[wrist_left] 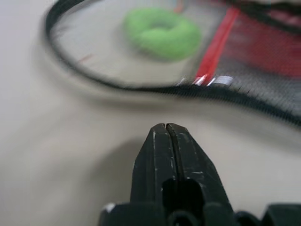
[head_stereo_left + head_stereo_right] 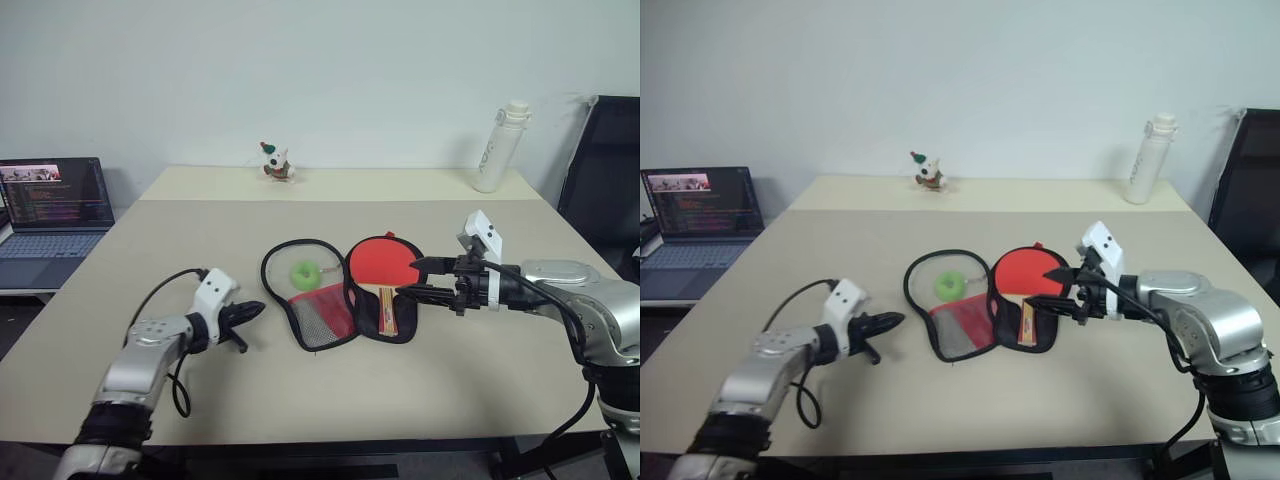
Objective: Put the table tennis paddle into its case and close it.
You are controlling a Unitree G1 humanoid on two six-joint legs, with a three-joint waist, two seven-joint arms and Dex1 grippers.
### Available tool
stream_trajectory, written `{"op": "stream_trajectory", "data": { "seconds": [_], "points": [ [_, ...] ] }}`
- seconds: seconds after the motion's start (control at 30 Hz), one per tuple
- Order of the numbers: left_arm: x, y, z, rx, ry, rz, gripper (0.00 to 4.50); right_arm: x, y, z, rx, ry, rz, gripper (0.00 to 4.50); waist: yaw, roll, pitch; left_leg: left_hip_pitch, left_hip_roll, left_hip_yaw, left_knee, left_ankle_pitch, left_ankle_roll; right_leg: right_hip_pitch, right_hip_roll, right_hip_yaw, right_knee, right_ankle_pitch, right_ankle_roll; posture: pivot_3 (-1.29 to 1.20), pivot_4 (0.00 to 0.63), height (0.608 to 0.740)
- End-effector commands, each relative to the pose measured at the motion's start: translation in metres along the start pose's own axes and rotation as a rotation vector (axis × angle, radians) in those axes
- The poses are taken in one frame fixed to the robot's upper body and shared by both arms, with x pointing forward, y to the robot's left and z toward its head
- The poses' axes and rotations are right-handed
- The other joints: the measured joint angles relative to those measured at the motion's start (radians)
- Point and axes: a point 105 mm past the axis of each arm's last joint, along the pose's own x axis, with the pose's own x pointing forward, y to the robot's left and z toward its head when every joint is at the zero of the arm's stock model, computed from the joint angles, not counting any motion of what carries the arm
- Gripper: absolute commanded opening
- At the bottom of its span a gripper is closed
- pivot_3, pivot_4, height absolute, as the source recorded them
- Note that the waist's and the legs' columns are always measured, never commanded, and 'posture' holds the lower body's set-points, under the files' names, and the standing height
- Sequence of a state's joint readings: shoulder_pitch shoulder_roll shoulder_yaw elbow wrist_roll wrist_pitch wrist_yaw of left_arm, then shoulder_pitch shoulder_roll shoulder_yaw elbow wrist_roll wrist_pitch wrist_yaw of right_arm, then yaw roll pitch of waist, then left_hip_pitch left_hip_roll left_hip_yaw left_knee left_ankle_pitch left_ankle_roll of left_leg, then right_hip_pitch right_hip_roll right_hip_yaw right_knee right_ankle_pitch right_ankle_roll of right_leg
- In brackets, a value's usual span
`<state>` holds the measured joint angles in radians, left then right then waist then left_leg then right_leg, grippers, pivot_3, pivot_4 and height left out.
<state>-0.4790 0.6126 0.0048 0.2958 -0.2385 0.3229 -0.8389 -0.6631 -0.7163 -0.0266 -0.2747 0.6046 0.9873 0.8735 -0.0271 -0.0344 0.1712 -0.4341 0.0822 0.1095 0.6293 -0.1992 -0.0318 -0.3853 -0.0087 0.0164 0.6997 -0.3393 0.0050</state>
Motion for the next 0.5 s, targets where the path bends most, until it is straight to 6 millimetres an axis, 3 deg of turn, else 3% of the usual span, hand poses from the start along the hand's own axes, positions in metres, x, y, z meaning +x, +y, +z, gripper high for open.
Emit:
{"op": "stream_trajectory", "data": {
  "seconds": [0.03,0.17,0.37,0.5],
  "points": [
    [0.014,0.000,0.013,0.050,-0.028,-0.028,0.02,-0.008,0.002,0.015,-0.072,-0.037,-0.007,3.83,0.000,0.000,0.000,0.000,0.000,0.000,0.000,0.000,0.000,0.000,0.000,0.000,0.000,0.000,0.000,0.00,0.150,0.740],
    [0.031,-0.006,0.035,0.090,-0.081,-0.083,0.02,-0.013,-0.002,0.013,-0.070,-0.027,-0.033,3.83,-0.001,0.000,0.000,0.000,0.000,0.000,0.000,0.000,-0.001,0.000,0.000,0.000,0.000,0.000,0.000,0.00,0.150,0.740],
    [0.055,-0.035,0.108,0.168,-0.244,-0.205,0.02,-0.032,-0.016,0.006,-0.053,0.009,-0.108,3.83,0.005,-0.001,0.001,0.000,-0.001,0.000,0.000,0.001,-0.002,0.000,0.000,0.000,0.000,0.000,0.000,0.00,0.150,0.740],
    [0.079,-0.062,0.139,0.181,-0.294,-0.296,0.02,-0.045,-0.027,0.002,-0.026,0.032,-0.161,3.83,0.010,-0.001,0.001,0.000,-0.002,0.000,0.001,0.001,-0.001,0.001,0.001,0.000,0.000,0.000,0.000,0.00,0.150,0.740]
  ]
}}
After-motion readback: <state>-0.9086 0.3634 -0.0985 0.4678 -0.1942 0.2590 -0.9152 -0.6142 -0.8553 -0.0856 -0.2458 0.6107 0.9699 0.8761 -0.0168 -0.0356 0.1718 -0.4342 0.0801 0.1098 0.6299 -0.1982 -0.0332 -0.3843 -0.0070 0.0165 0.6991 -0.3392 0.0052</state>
